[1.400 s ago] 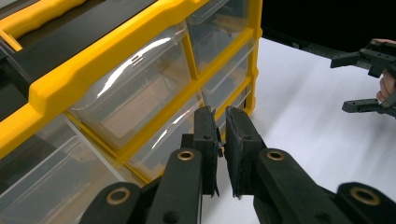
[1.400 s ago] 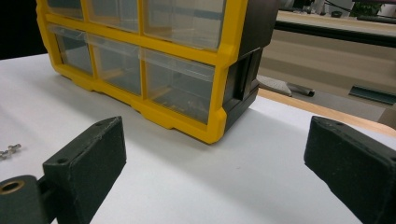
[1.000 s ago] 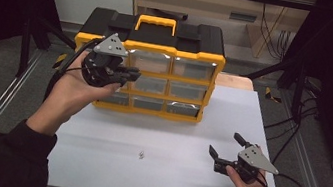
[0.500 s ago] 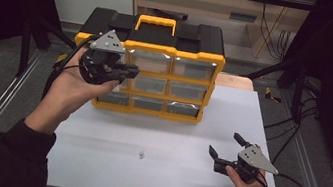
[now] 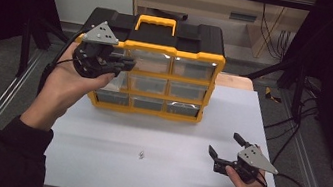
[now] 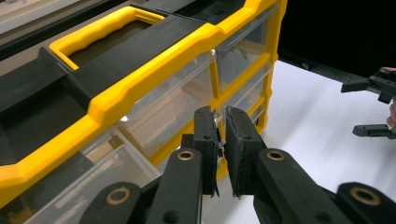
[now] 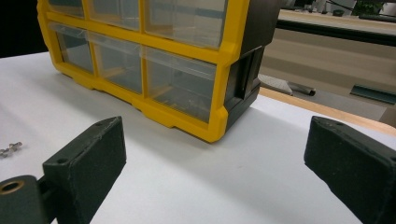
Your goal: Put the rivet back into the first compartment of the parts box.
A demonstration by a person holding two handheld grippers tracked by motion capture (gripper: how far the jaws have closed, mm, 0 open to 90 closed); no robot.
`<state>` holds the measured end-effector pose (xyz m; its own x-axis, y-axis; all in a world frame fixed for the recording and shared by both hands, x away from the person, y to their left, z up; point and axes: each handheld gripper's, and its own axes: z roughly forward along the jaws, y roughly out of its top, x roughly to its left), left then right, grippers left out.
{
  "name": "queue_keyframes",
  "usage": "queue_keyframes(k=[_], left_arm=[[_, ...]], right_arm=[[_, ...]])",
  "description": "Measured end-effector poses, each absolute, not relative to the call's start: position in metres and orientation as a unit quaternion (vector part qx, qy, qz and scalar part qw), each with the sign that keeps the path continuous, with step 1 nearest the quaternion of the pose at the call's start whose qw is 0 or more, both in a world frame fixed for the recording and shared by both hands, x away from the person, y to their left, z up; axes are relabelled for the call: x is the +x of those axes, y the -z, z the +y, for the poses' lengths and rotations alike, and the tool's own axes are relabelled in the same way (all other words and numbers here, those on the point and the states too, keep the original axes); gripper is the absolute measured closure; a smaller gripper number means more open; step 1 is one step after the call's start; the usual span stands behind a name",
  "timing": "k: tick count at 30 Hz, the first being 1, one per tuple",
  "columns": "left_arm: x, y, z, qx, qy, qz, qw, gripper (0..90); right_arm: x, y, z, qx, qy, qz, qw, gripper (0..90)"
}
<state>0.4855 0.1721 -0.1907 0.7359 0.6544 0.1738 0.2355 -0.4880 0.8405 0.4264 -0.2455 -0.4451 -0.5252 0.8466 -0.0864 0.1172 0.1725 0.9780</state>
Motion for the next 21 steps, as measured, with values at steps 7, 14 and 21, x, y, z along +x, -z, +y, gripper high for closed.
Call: queue_keyframes(k=[7,14,21], left_arm=[[0.487,0.189,0.179,0.821,-0.249,0.276,0.433,82.6],[0.487,0.188,0.184,0.816,-0.250,0.281,0.439,82.6],[0.491,0.189,0.192,0.817,-0.255,0.289,0.430,82.6]], right_arm=[[0.426,0.445,-0.245,0.351,-0.539,0.687,0.338,5.6],[0.426,0.445,-0.245,0.351,-0.537,0.688,0.338,5.6],[0.426,0.445,-0.245,0.351,-0.538,0.688,0.338,5.6]])
